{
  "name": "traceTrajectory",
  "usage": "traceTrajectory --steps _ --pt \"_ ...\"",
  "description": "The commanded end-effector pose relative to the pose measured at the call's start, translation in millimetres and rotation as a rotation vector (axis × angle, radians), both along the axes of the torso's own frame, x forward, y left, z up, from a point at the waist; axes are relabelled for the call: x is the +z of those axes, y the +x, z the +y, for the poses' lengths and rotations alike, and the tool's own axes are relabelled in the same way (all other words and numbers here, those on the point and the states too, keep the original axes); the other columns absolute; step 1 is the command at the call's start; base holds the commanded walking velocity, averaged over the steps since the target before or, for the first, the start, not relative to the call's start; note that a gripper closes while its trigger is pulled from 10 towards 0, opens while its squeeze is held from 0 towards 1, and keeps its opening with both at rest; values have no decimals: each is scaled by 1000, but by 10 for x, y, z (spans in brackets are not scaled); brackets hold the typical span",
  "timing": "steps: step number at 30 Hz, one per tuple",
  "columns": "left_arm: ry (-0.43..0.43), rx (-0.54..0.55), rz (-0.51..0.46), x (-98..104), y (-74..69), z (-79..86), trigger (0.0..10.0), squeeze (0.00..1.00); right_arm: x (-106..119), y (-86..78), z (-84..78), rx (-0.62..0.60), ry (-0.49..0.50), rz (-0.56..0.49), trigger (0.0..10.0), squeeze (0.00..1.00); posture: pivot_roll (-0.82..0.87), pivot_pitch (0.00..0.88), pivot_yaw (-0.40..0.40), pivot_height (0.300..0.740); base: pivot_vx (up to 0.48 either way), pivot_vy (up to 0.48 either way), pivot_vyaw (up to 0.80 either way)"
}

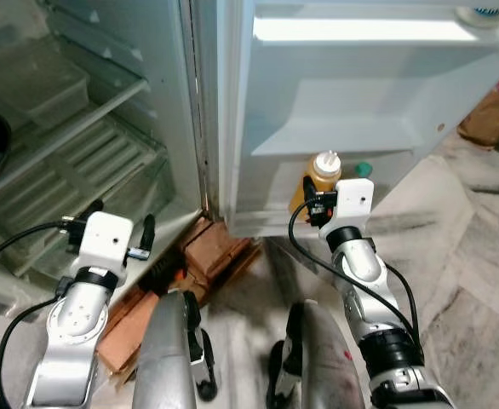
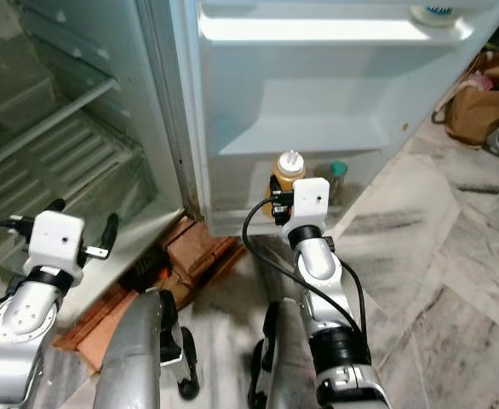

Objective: Restocking fridge

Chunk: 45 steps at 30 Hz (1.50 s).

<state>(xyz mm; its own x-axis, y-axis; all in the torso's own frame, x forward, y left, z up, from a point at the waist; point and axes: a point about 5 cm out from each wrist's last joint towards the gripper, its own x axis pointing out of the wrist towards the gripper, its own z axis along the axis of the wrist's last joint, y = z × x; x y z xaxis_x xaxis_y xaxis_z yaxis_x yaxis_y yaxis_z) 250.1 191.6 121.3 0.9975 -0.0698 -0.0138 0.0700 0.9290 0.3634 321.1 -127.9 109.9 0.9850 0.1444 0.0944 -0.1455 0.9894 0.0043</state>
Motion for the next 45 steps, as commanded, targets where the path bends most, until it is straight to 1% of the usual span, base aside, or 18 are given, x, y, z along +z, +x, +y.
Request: traceTrajectory --steps 1,4,5,6,7,11,15,23,29,32,36,39,41,43,45 --pt "-1 -21 15 -39 -19 -22 10000 0 39 10 -30 -8 -9 -19 10000 0 128 291 -56 563 0 0 0" --pt "-3 -28 22 -42 -44 -15 10000 0 56 5 -38 -13 -8 -20 10000 0 123 298 -56 563 0 0 0" --pt "-9 -40 22 -23 -48 -27 10000 0 93 12 -38 -12 -5 -26 10000 0 125 316 -63 563 0 0 0" --pt "-9 -40 22 -23 -48 -27 10000 0 93 12 -38 -12 -5 -26 10000 0 125 316 -63 563 0 0 0" --pt "-7 -43 21 -12 -47 -36 10000 0 114 14 -27 -3 -11 -32 10000 0 126 342 -66 563 0 0 0" --pt "-8 -33 20 -22 -96 -42 10000 0 51 -26 -6 7 -26 -19 10000 0 137 349 -83 563 0 0 0" --pt "-10 -31 21 -28 -137 -56 10000 0 44 -32 23 11 -27 -16 10000 0 137 354 -84 563 189 0 0" --pt "-14 -46 28 -36 -130 -100 10000 0 70 -17 26 6 -29 -18 10000 0 131 355 -78 563 284 0 0" --pt "-22 -54 28 -36 -107 -128 10000 0 68 -11 -10 -1 -33 -17 10000 0 132 351 -77 563 277 0 0" --pt "-28 -51 20 -25 -119 -129 10000 0 78 -4 -13 1 -30 -19 10000 0 134 350 -77 563 0 0 0" --pt "-30 -27 22 -26 -149 -110 10000 0 91 12 -3 13 -26 -24 10000 0 140 350 -78 563 0 0 0" --pt "-27 22 4 -2 -192 -75 10000 0 105 41 28 43 -28 -27 10000 0 154 373 -80 563 0 0 0" --pt "-30 45 -4 8 -211 -61 10000 0 103 47 46 62 -29 -28 10000 0 156 374 -81 563 0 0 0" --pt "-23 70 -17 27 -237 -35 10000 0 113 58 84 92 -27 -34 10000 0 167 373 -80 563 0 0 0" --pt "-11 102 -33 53 -269 5 10000 0 149 95 157 139 -41 -50 10000 0 170 385 -74 558 0 0 0"
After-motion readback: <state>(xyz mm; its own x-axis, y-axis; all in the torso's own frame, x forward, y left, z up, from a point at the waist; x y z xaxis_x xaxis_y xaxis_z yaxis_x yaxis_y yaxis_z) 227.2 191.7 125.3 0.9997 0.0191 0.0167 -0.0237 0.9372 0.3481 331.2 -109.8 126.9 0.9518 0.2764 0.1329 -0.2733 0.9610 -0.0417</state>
